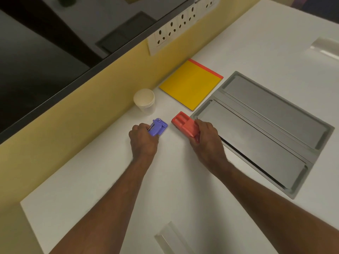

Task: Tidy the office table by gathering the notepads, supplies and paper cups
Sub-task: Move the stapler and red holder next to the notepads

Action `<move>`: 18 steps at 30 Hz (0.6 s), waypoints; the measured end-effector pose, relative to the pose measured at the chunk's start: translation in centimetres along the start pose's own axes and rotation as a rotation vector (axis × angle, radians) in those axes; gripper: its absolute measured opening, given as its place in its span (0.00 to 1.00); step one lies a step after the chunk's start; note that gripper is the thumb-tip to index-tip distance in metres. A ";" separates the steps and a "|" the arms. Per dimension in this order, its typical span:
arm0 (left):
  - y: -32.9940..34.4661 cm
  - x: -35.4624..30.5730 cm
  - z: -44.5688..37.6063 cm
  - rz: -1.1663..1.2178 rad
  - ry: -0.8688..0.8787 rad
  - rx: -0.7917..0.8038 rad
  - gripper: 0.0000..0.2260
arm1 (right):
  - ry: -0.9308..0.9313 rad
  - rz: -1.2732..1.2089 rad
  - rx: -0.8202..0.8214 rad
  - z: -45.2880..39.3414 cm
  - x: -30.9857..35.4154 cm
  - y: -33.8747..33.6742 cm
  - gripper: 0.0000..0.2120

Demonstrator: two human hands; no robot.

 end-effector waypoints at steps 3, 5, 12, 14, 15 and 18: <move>-0.2 0.2 -0.3 -0.005 -0.001 0.001 0.11 | 0.001 -0.044 -0.010 -1.2 0.6 0.5 0.30; -0.1 0.2 -0.3 -0.006 0.006 0.005 0.12 | 0.006 -0.058 -0.008 -2.3 1.0 1.0 0.29; 0.0 0.2 0.1 0.011 0.040 -0.021 0.13 | -0.007 -0.044 -0.038 -6.6 3.0 2.3 0.26; 0.0 0.2 0.3 0.007 0.054 -0.033 0.13 | -0.012 -0.036 -0.035 -7.6 3.3 2.7 0.27; -0.1 0.2 0.3 0.006 0.061 -0.038 0.14 | -0.020 -0.030 -0.032 -8.0 3.5 2.8 0.27; 0.1 0.2 0.3 0.005 0.077 -0.046 0.14 | -0.064 0.020 -0.014 -8.8 3.9 3.2 0.27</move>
Point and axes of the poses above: each hand's wrist, its own z-axis away from the middle knuckle, its own y-axis out of the palm, x = y × z, the point moved 9 cm from there along -z, towards the middle knuckle, and after that the axes turned 6 degrees about -y, right-handed, at the moved point
